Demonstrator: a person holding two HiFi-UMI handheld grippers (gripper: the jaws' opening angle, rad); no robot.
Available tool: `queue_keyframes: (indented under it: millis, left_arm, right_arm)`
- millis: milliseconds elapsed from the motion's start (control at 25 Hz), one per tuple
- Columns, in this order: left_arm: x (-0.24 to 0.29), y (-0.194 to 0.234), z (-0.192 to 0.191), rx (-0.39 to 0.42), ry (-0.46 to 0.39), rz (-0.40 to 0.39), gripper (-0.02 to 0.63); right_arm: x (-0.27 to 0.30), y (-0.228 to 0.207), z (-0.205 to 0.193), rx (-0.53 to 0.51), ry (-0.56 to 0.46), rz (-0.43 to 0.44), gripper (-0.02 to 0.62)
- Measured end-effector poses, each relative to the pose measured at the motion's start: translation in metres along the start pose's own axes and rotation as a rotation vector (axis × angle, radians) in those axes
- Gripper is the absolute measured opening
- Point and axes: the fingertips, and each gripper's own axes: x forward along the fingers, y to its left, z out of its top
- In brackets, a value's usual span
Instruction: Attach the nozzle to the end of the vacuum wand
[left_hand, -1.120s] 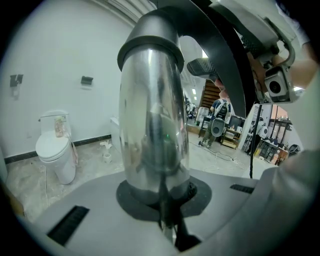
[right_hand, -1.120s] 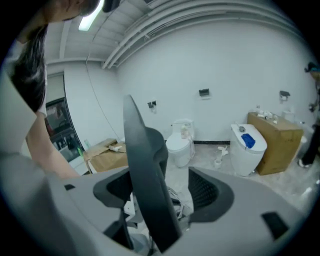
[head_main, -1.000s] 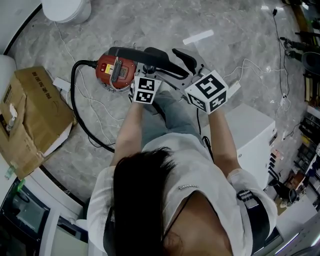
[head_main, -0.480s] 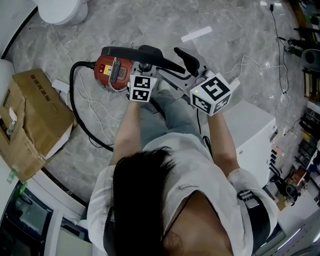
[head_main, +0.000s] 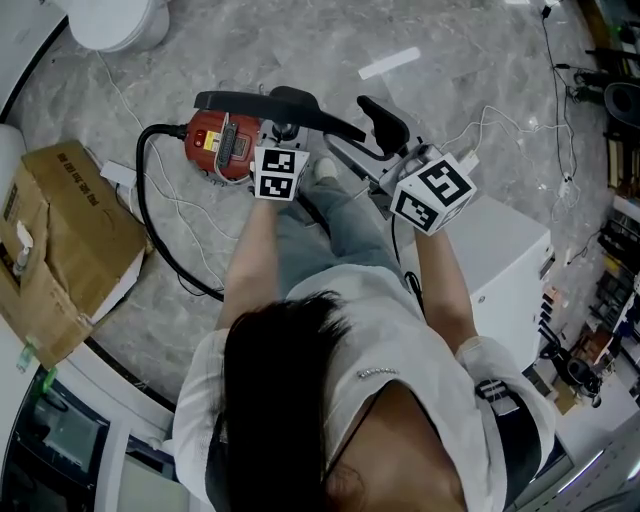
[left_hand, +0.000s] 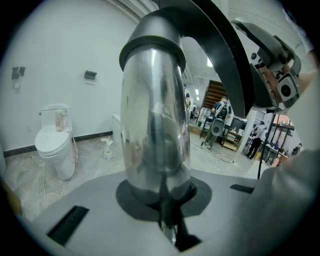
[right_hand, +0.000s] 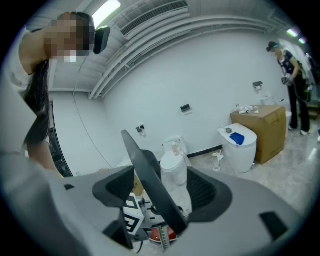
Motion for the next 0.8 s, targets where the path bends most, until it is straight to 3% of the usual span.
queue_keyframes:
  millis: [160,280,600,800]
  left_arm:
    - [0.002,0.003,0.0,-0.006,0.004,0.007,0.026]
    - [0.002,0.004,-0.004,-0.014,0.013,0.006,0.026]
    - [0.003,0.015,-0.004,-0.035,0.008,0.023,0.026]
    - [0.004,0.023,-0.005,-0.047,0.024,0.035,0.026]
  right_arm:
    - [-0.01,-0.005,-0.002,0.136,-0.062,0.041,0.339]
    - [-0.016,-0.021,-0.007,0.194,-0.113,-0.042,0.339]
    - [-0.031,-0.058,-0.024,0.226,-0.166,-0.274,0.339]
    - [-0.036,-0.062,-0.038,0.21,-0.137,-0.331,0.339]
